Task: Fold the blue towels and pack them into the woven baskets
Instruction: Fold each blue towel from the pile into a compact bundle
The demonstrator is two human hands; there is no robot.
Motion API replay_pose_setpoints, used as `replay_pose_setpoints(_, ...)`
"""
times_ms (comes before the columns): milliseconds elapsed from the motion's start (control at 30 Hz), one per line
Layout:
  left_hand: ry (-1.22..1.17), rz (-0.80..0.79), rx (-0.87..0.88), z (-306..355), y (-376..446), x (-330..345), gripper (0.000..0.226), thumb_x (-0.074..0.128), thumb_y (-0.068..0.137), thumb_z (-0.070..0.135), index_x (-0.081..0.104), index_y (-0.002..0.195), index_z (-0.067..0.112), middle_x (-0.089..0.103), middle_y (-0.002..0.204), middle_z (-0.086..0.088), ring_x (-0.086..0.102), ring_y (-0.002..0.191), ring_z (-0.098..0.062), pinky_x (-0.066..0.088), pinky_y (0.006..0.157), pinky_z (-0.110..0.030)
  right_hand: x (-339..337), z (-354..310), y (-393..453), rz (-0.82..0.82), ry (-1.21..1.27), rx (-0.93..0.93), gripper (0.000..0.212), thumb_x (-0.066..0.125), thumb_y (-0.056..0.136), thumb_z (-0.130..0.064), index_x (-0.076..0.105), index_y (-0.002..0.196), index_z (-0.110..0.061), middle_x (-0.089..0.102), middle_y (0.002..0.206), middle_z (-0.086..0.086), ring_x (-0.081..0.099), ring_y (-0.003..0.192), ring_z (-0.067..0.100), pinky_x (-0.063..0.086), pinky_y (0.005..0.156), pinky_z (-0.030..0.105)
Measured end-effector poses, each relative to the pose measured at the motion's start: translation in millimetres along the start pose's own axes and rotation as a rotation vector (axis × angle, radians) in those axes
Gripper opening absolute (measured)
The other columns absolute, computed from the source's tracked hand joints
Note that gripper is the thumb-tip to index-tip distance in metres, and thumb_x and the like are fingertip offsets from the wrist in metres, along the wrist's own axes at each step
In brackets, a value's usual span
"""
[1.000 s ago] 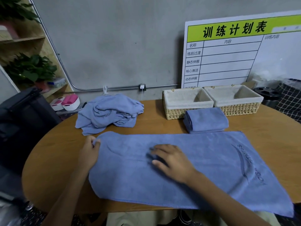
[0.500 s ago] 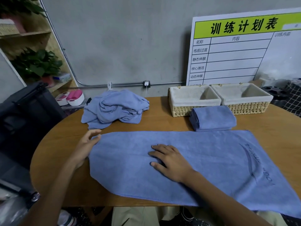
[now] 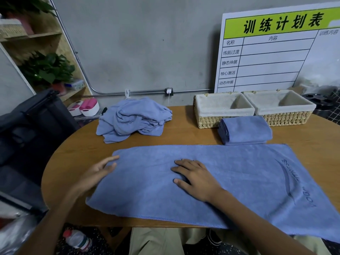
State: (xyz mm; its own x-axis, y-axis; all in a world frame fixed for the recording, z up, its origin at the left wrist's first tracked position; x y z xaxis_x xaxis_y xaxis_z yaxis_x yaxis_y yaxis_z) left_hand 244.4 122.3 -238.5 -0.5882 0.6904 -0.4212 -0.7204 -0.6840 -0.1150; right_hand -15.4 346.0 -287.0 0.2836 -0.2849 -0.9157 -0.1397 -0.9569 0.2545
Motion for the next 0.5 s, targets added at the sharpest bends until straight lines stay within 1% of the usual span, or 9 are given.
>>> replay_pose_setpoints(67,-0.016,-0.034,0.021,-2,-1,1,0.063,0.061,0.078,0.070,0.058,0.135,0.042,0.061,0.135,0.018,0.061,0.117,0.000,0.051,0.094,-0.030,0,-1,0,0.006,0.001,0.000,0.051,0.033,0.099,-0.058,0.051,0.139,-0.033,0.039,0.154,-0.011,0.030,0.144,0.011,0.018,0.115,0.033)
replay_pose_setpoints(133,-0.097,-0.012,0.036,-1,-1,-2,0.045,0.061,0.093,0.055,0.058,0.136,0.039,0.062,0.136,0.011,0.062,0.122,-0.014,0.049,0.101,-0.041,0,-1,0,0.009,0.002,0.004,0.050,0.034,0.099,-0.058,0.051,0.139,-0.034,0.040,0.153,-0.011,0.030,0.143,0.010,0.018,0.115,0.032)
replay_pose_setpoints(200,-0.039,-0.010,0.025,-5,-5,-7,0.039,0.062,0.093,0.054,0.061,0.131,0.043,0.062,0.136,0.014,0.061,0.123,-0.011,0.048,0.103,-0.041,0,0,0,0.008,-0.001,0.004,0.049,0.035,0.099,-0.058,0.051,0.139,-0.035,0.039,0.153,-0.012,0.030,0.144,0.010,0.018,0.115,0.033)
replay_pose_setpoints(267,0.112,0.000,-0.004,-18,-8,-14,0.055,0.067,0.076,0.074,0.063,0.124,0.048,0.070,0.118,0.013,0.067,0.106,-0.010,0.055,0.090,-0.037,0,0,-1,0.003,0.000,0.007,0.049,0.035,0.099,-0.057,0.050,0.139,-0.035,0.038,0.154,-0.012,0.029,0.144,0.010,0.018,0.116,0.034)
replay_pose_setpoints(300,0.157,0.006,-0.004,-23,-8,-18,0.062,0.067,0.069,0.080,0.064,0.122,0.048,0.074,0.096,0.009,0.069,0.083,-0.013,0.055,0.074,-0.034,0,0,-1,0.001,0.003,0.008,0.049,0.035,0.099,-0.058,0.049,0.140,-0.035,0.037,0.155,-0.012,0.028,0.145,0.010,0.018,0.116,0.035)
replay_pose_setpoints(333,0.174,0.028,0.004,-24,-10,-21,0.061,0.066,0.072,0.078,0.063,0.123,0.045,0.070,0.075,0.006,0.064,0.063,-0.017,0.050,0.060,-0.031,0,0,-1,-0.002,0.004,0.010,0.049,0.035,0.099,-0.057,0.049,0.140,-0.035,0.037,0.155,-0.012,0.028,0.145,0.011,0.017,0.117,0.035)
replay_pose_setpoints(367,0.163,0.063,0.014,-21,-12,-22,0.050,0.066,0.082,0.068,0.062,0.126,0.042,0.068,0.067,0.004,0.062,0.057,-0.018,0.048,0.054,-0.028,1,0,0,-0.002,0.004,0.010,0.049,0.035,0.099,-0.057,0.049,0.140,-0.035,0.037,0.155,-0.012,0.028,0.145,0.011,0.017,0.117,0.035)
replay_pose_setpoints(433,0.150,0.109,0.013,-17,-13,-24,0.031,0.062,0.096,0.037,0.059,0.126,0.040,0.076,0.088,0.013,0.073,0.073,-0.012,0.055,0.061,-0.021,1,0,0,0.000,0.002,0.009,0.048,0.036,0.099,-0.057,0.050,0.140,-0.035,0.037,0.155,-0.012,0.028,0.145,0.011,0.018,0.116,0.035)
replay_pose_setpoints(500,0.237,0.124,-0.010,-23,-14,-26,0.032,0.063,0.097,0.033,0.057,0.128,0.039,0.077,0.092,0.008,0.073,0.080,-0.018,0.056,0.066,-0.027,1,0,-1,0.004,-0.003,0.007,0.048,0.036,0.099,-0.056,0.050,0.139,-0.034,0.038,0.155,-0.012,0.028,0.145,0.011,0.019,0.116,0.035)
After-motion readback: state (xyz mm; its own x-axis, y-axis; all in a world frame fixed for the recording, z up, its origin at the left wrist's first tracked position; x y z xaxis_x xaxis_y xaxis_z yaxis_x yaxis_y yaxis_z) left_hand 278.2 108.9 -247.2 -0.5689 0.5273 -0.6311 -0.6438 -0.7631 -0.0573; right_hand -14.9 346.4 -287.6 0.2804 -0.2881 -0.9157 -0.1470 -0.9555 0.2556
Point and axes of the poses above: each hand's wrist, its own y-axis towards the middle knuckle, its own x-axis out of the palm, z = x × y, the point moved 4 cm from there along y, towards the middle knuckle
